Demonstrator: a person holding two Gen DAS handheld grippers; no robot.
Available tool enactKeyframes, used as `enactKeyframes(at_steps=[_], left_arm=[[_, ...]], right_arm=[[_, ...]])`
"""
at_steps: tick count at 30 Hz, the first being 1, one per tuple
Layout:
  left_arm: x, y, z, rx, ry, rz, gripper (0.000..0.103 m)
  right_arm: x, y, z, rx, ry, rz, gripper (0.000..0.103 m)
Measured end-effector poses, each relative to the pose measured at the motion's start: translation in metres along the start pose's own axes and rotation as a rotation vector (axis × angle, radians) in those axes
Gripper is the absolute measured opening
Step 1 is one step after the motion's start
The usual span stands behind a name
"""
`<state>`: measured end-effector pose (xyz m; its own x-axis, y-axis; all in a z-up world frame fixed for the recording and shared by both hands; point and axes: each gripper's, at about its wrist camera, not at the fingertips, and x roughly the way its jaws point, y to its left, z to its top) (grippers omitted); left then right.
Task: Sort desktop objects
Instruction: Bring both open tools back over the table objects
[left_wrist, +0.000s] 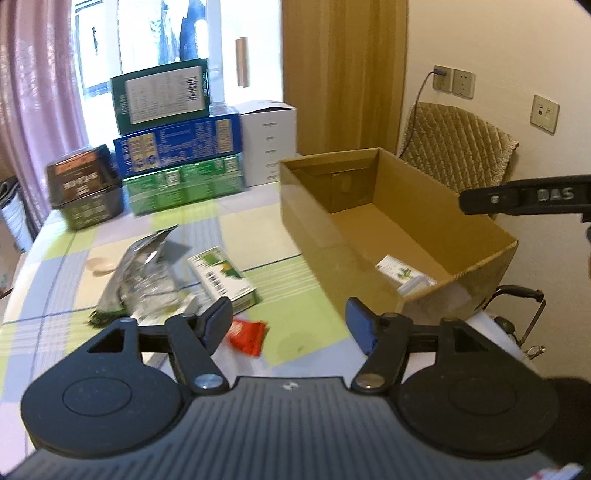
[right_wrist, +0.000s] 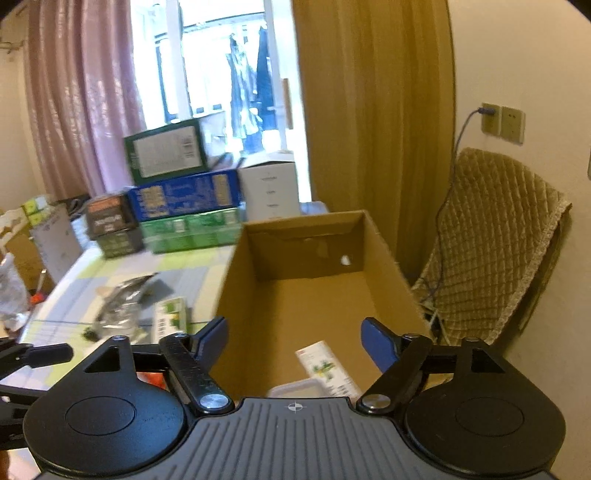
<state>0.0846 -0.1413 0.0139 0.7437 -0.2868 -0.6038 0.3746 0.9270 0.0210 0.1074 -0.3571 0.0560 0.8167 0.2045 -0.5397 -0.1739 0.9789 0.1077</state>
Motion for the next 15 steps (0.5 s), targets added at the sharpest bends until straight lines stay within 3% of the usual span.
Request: enactKeyframes(at_steps=[6, 10, 15], left_arm=[[-0.033, 0.028, -0.027, -0.040, 0.016, 0.060, 0.072], [-0.051, 0.049, -0.045, -0.070, 0.021, 0.105, 0.079], [-0.066, 0.075, -0.063, -0.111, 0.032, 0.152, 0.080]], right_arm=[[-0.028, 0.042, -0.020, -0.035, 0.003, 0.064, 0.095], [-0.035, 0.067, -0.038, -0.052, 0.035, 0.106, 0.099], [-0.034, 0.090, -0.057, -0.074, 0.079, 0.141, 0.100]])
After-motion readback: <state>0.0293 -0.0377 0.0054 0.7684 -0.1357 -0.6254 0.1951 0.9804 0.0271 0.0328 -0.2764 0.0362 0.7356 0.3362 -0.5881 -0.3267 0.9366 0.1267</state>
